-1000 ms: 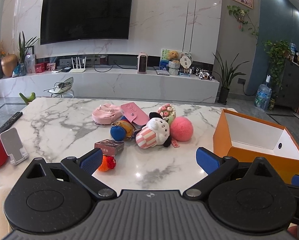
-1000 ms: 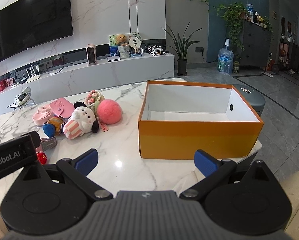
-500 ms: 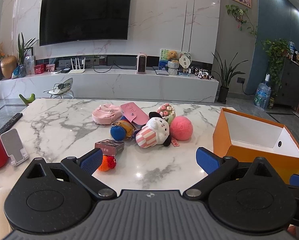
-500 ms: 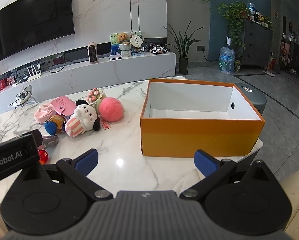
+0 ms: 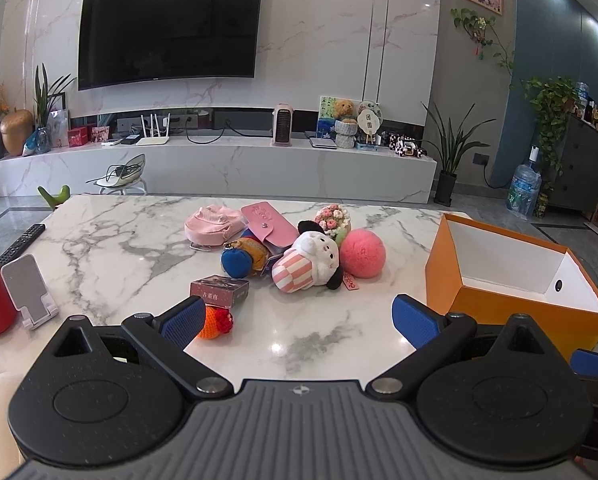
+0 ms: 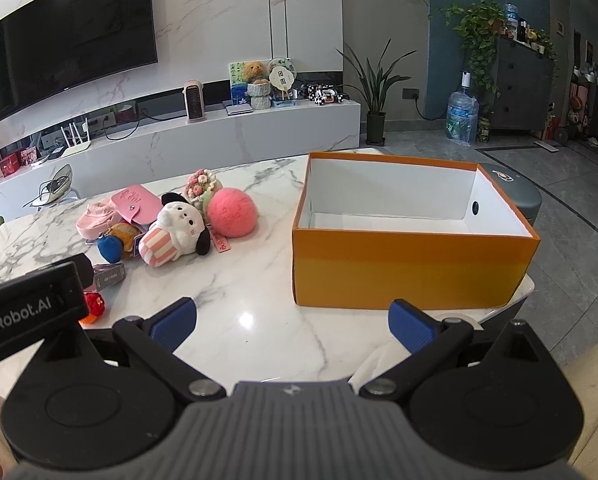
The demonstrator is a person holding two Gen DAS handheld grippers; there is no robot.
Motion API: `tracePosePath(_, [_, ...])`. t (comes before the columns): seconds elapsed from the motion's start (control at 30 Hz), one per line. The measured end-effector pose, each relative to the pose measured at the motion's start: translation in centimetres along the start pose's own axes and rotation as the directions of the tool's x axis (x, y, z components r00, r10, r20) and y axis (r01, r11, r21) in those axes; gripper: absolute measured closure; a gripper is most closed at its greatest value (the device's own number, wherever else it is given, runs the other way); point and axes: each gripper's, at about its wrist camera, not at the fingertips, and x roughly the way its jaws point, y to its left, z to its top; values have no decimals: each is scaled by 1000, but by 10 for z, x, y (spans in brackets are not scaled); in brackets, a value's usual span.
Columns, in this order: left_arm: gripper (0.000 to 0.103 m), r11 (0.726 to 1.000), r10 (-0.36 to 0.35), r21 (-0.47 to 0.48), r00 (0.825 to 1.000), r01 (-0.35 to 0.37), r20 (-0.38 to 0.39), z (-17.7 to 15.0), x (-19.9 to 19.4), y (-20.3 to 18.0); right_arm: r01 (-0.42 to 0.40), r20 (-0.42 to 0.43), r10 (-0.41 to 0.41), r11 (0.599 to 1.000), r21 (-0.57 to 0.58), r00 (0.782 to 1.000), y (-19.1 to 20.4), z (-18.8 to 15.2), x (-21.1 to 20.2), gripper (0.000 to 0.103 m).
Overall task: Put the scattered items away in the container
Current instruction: 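Move both tools toward the plush toys beside the orange box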
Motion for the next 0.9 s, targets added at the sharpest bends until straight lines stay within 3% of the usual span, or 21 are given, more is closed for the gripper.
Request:
tracePosePath(0.7, [0, 999, 12, -44, 999, -14, -32, -5, 9, 19, -19, -48, 16, 998, -52, 999, 16, -6, 15, 0])
tracePosePath(0.9, [0, 998, 23, -60, 997, -28, -72, -10, 25, 29, -67, -90, 61, 996, -57, 994, 22, -8, 29, 0])
